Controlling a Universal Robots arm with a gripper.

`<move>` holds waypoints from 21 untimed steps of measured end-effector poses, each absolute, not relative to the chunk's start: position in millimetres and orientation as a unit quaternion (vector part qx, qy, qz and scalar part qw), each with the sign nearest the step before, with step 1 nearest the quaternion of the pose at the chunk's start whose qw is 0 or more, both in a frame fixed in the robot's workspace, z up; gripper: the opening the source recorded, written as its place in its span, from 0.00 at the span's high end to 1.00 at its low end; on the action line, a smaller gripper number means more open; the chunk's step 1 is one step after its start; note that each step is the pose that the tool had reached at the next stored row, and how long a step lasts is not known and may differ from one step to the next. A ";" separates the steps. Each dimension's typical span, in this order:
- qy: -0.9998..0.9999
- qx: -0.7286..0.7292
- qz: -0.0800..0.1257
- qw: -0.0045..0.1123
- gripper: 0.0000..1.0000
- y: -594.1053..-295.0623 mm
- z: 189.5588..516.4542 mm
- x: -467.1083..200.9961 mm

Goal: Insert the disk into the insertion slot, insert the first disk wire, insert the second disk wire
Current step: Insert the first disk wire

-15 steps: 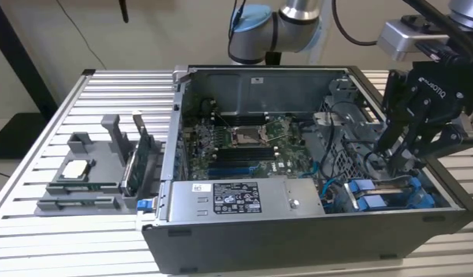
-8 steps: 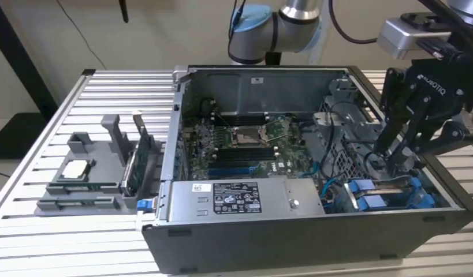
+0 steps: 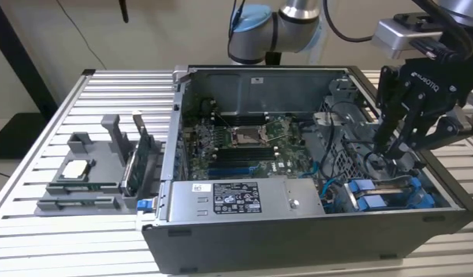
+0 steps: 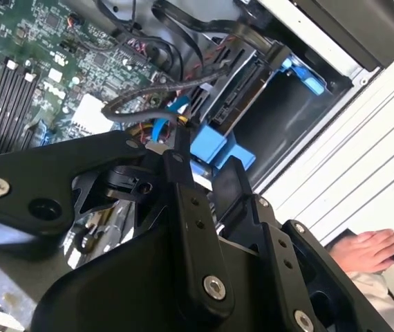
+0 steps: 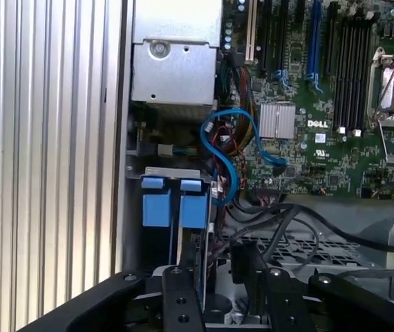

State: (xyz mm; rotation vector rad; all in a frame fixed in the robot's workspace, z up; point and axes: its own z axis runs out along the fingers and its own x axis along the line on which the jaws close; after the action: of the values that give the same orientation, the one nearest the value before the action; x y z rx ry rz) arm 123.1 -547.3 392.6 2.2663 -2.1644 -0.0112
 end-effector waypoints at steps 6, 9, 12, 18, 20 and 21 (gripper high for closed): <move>-0.684 0.730 0.003 -0.003 0.59 -541.7 388.5 121.1; -0.684 0.730 0.004 -0.005 0.61 -541.4 388.4 116.6; -0.683 0.730 0.006 -0.007 0.68 -541.4 387.9 115.4; -0.671 0.742 0.010 -0.012 0.68 -541.3 387.2 115.4; -0.666 0.746 0.011 -0.013 0.68 -541.2 387.0 115.3; -0.664 0.748 0.011 -0.015 0.68 -541.1 386.9 115.3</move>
State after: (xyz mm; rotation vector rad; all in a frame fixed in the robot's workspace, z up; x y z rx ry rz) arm 115.3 -541.1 386.9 2.3706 -2.1056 0.0349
